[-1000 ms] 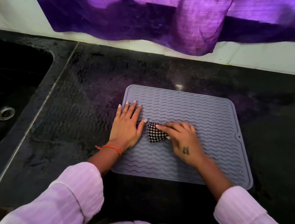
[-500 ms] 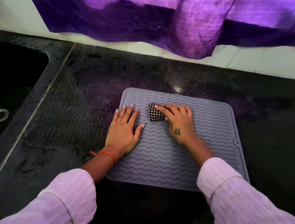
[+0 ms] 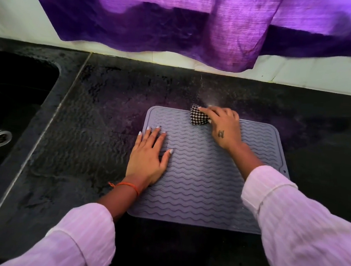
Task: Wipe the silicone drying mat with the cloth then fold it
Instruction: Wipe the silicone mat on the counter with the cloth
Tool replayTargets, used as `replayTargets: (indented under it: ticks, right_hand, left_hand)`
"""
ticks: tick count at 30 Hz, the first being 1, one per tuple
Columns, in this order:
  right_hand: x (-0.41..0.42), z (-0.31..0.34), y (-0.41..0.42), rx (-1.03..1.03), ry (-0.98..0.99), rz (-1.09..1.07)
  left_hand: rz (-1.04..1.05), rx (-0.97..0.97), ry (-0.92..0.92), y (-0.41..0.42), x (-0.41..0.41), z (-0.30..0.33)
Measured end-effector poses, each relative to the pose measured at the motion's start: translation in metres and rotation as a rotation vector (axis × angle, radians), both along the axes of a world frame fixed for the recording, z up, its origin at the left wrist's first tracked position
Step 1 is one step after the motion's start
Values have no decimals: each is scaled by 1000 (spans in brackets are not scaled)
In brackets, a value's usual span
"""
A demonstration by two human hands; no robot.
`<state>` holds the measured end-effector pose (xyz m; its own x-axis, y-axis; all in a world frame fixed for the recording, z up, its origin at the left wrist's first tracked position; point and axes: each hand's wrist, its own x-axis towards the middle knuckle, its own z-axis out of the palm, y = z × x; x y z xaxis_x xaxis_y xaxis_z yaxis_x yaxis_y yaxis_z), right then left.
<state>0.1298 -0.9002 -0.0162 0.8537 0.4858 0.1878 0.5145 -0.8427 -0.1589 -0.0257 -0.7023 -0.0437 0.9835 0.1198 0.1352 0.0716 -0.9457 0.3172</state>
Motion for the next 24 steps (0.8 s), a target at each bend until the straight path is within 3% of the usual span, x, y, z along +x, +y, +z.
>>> replayTargets:
  ticks: [6,11,16,21,24]
  right_hand:
    - [8,8,-3,-51,102,-16]
    - [-8,-6,-31,-30,40,-245]
    - [5,11,-26,-5,172,-215]
    - [-39,-3,-39,70,38,-346]
    - [-39,-6,-39,22,89,-345]
  left_hand:
    - [-2,-16,-5,0,0,0]
    - [-4,-23,-7,0,0,1]
    - [2,-9,-1,0,-1,1]
    - [4,-3,-2,0,0,-1]
    - [7,15,0,0,0,-1]
